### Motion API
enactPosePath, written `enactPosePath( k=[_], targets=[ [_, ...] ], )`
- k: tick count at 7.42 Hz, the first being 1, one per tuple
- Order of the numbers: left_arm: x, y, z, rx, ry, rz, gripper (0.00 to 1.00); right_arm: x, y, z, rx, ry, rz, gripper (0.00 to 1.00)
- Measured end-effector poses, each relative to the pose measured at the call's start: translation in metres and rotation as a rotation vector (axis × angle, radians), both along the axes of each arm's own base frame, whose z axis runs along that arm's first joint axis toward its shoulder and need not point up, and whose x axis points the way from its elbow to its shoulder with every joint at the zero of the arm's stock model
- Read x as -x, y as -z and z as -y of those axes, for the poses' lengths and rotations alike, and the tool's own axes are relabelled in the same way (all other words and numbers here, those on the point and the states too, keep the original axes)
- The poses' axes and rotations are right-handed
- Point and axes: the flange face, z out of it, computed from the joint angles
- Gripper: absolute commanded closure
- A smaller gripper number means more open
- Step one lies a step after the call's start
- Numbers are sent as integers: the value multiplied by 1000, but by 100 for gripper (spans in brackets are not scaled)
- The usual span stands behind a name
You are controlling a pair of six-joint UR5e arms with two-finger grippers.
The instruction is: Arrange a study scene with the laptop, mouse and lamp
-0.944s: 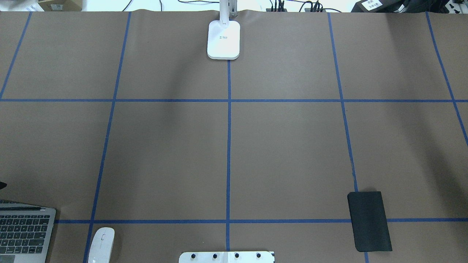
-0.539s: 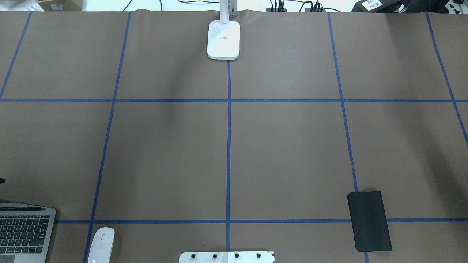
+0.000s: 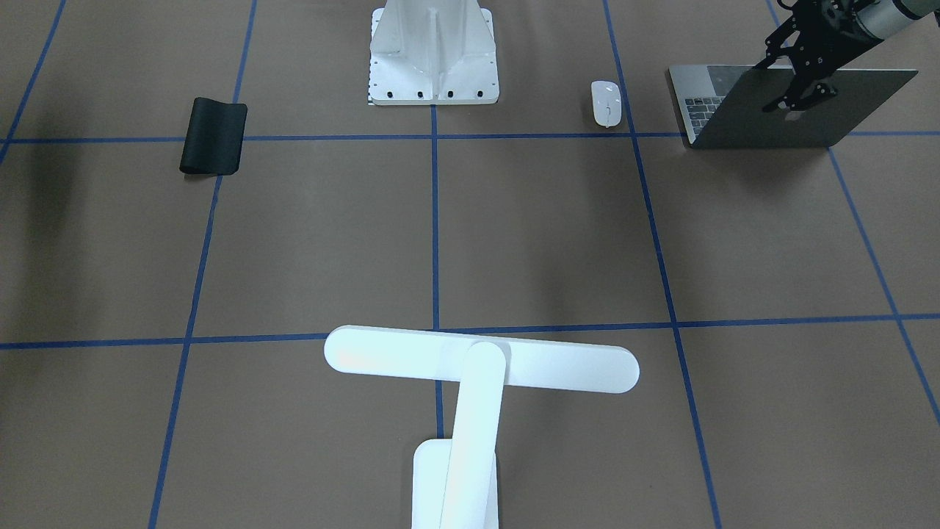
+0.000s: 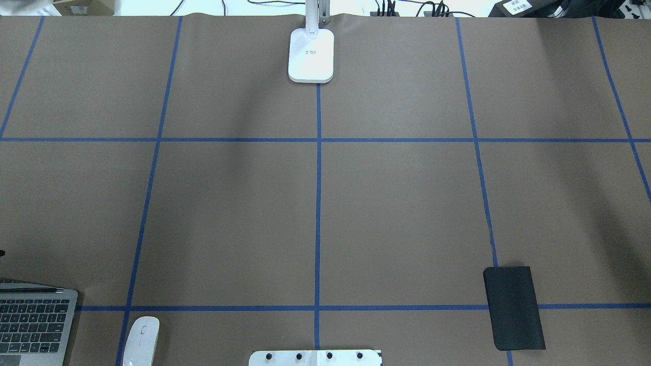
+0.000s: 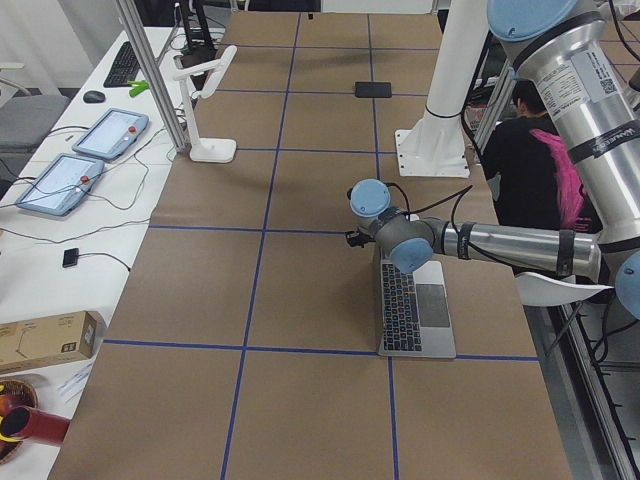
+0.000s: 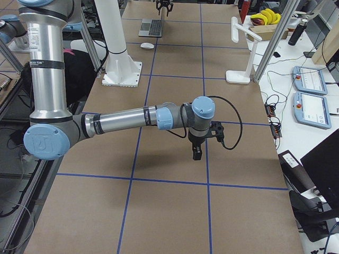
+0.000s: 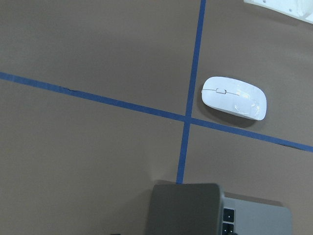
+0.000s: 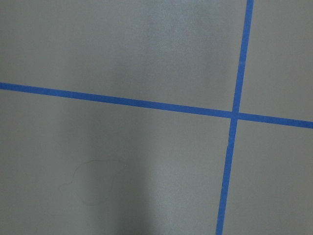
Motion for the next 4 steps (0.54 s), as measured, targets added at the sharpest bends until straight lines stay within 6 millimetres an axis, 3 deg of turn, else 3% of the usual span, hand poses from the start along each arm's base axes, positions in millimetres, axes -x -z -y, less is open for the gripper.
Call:
enactPosePath(
  k=[2, 4],
  targets=[
    [3, -3, -4, -17, -12, 3, 62, 0, -1, 0, 1, 0, 0, 0],
    [4, -5, -4, -34, -20, 2, 66, 0, -1, -1, 1, 0, 0, 0]
  ],
)
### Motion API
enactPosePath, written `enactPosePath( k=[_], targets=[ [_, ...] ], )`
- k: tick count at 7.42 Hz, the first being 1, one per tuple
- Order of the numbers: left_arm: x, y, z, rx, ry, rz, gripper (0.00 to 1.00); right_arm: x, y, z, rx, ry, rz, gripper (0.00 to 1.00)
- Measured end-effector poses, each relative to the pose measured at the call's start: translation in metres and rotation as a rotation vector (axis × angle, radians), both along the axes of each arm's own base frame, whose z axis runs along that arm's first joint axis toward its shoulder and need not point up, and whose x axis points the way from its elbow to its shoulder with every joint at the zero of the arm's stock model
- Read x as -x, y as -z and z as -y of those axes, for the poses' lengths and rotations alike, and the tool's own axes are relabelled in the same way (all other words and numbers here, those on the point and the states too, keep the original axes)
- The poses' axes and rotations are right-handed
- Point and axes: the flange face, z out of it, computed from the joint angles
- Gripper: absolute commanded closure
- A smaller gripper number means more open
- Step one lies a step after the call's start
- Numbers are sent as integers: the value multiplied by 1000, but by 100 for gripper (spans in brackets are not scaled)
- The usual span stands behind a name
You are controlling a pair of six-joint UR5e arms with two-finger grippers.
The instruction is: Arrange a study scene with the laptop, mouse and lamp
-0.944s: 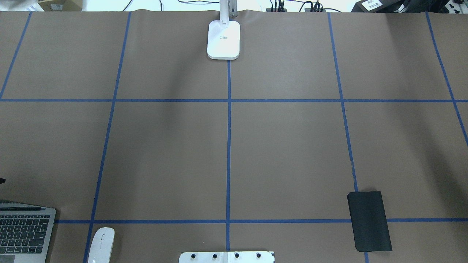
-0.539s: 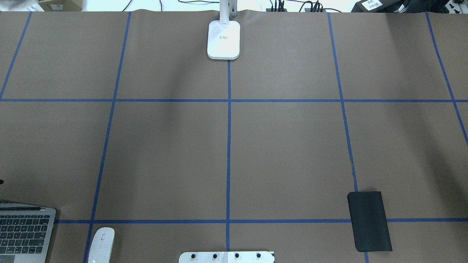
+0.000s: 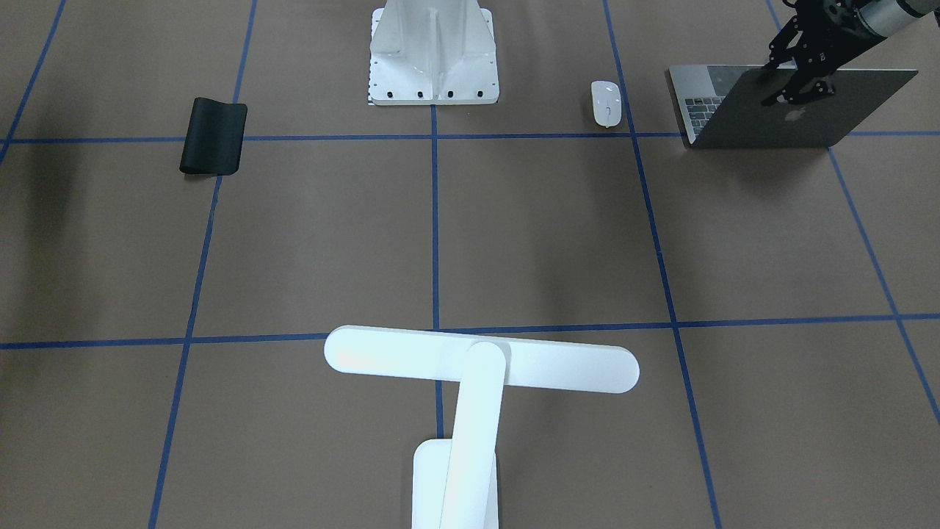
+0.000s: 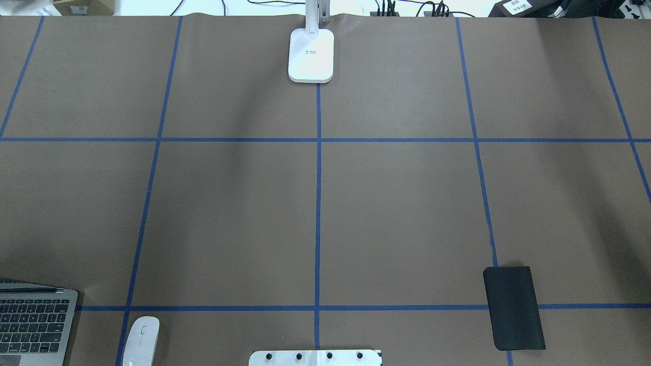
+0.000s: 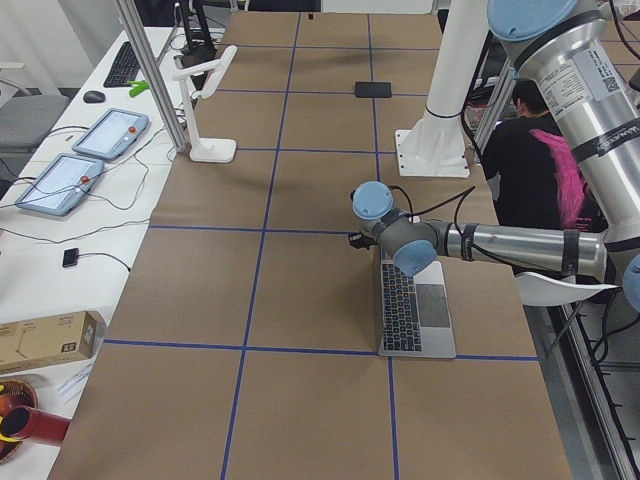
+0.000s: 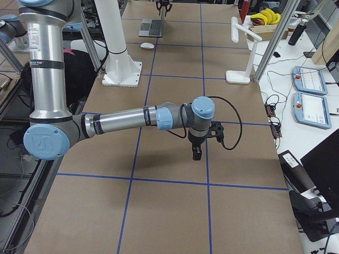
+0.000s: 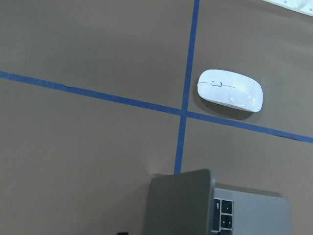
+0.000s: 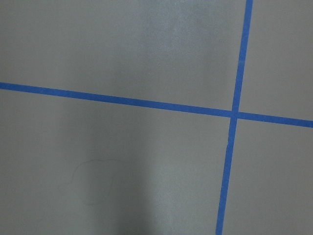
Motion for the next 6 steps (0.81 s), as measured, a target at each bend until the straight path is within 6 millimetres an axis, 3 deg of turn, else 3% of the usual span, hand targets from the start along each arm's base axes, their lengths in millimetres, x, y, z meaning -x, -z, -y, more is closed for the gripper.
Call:
enactPosePath(
  k=[6],
  targets=[
    [4, 1, 1, -39, 1, -11, 98, 0, -7, 0, 11, 4, -2, 0]
  ],
)
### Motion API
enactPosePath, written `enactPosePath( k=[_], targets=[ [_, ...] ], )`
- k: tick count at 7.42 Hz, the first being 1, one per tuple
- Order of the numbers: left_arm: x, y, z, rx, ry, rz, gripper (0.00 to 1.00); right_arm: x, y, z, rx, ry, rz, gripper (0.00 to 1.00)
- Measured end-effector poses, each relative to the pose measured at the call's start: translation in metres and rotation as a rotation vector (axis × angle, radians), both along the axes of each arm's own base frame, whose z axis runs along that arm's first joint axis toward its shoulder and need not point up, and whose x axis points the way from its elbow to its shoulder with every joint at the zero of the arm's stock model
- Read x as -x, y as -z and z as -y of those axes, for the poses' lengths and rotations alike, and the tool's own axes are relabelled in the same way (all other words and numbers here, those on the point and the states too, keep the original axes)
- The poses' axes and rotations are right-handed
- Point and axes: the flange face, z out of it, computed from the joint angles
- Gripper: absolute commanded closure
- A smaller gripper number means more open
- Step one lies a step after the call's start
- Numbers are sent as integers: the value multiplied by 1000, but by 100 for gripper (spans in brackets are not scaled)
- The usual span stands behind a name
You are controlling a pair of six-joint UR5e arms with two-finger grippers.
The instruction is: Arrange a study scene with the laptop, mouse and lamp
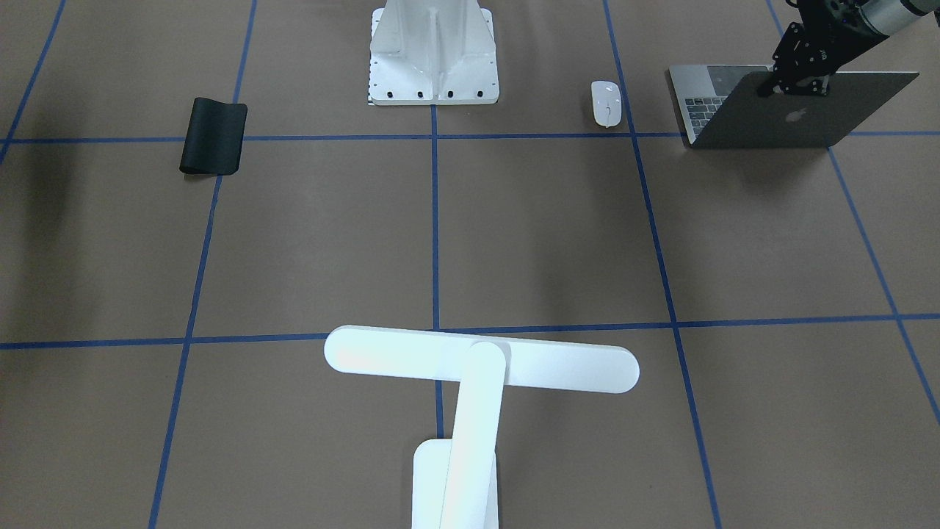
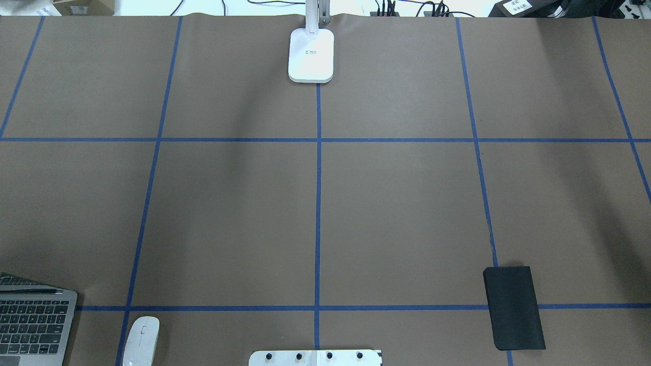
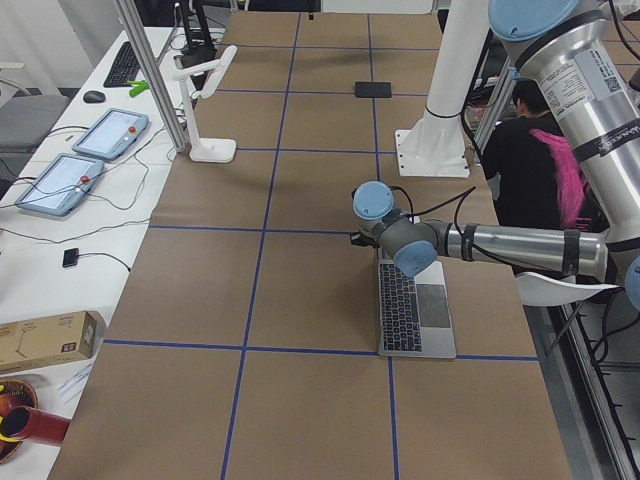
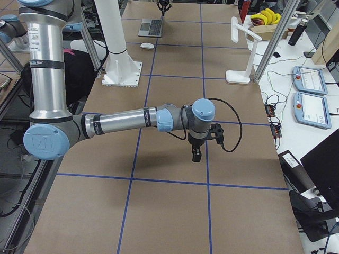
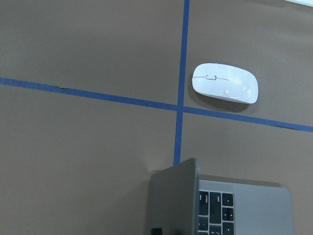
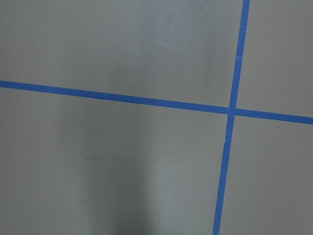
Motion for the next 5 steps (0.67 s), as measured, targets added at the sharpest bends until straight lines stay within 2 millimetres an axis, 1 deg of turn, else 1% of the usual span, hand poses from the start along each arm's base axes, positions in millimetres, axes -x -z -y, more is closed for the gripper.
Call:
enactPosePath(
  k=[1, 5],
  targets=[
    [3, 0, 1, -1, 10, -1, 100, 0, 0, 0, 0, 0, 0, 0],
    [12, 0, 4, -1, 40, -1, 100, 0, -1, 0, 3, 0, 0, 0]
  ],
)
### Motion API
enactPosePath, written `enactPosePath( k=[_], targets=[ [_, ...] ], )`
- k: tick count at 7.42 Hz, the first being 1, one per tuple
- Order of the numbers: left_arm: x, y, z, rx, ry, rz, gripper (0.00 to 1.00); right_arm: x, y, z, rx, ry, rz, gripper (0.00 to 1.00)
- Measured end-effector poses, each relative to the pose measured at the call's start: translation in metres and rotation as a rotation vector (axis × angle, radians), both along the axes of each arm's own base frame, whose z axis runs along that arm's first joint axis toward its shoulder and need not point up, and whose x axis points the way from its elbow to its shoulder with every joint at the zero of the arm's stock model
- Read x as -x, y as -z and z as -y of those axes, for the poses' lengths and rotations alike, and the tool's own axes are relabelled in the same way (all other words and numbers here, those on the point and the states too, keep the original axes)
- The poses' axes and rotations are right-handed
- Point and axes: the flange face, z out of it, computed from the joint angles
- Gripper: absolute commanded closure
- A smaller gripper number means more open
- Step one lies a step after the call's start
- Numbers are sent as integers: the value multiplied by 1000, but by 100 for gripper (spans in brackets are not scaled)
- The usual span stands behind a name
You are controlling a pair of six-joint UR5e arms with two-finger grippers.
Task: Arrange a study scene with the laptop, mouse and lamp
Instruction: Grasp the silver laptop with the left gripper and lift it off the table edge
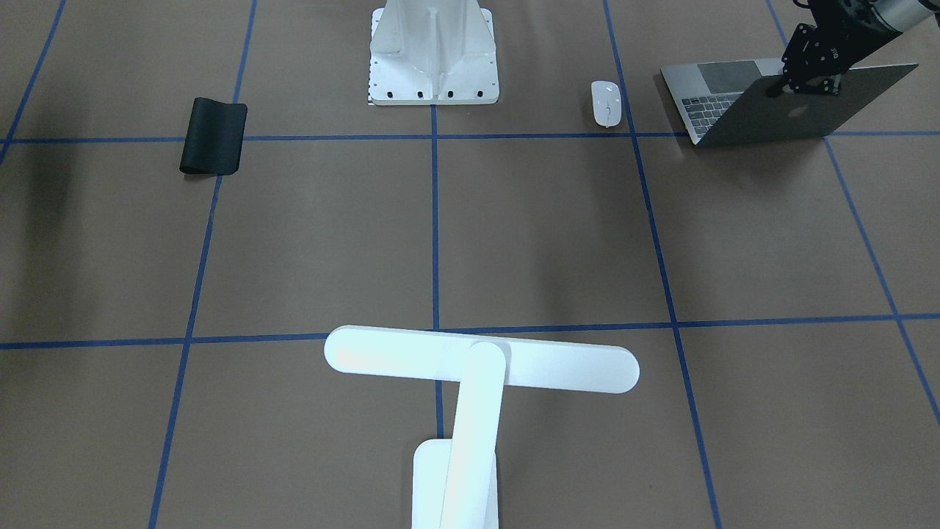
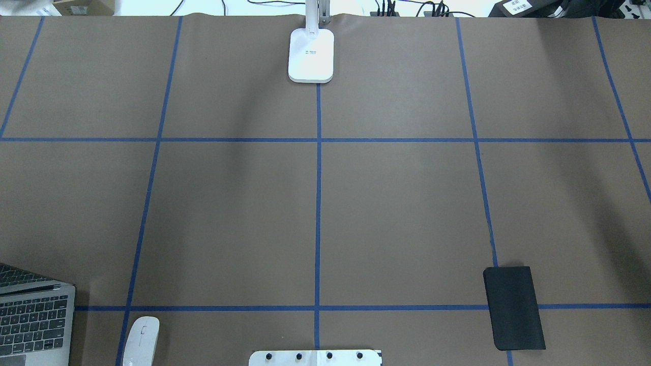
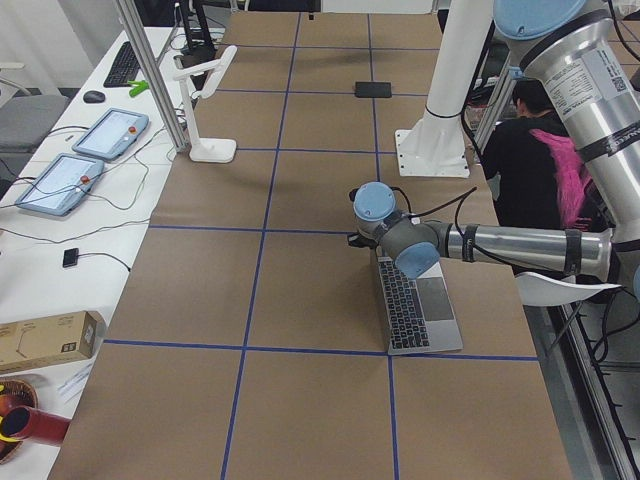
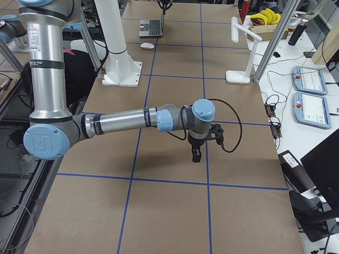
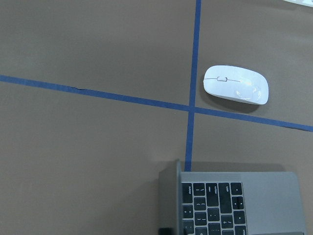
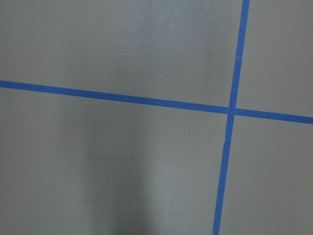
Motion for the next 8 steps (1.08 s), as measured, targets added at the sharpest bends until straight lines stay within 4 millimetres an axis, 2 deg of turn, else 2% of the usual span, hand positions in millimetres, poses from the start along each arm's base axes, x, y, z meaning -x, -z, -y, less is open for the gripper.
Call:
enactPosePath(
  k=[2, 5, 7, 8],
  targets=[
    [4, 9, 5, -20, 17, -14, 100, 0, 0, 0, 1, -1, 1, 0],
    [9, 45, 18, -79, 54, -54, 100, 0, -1, 0, 2, -2, -3, 0],
    [-3, 69, 42, -102, 58, -69, 100, 0, -9, 0, 19, -4, -8, 0],
    [-14, 89, 62, -110, 58, -72, 100, -1, -16, -1, 34, -5, -10, 0]
  ],
)
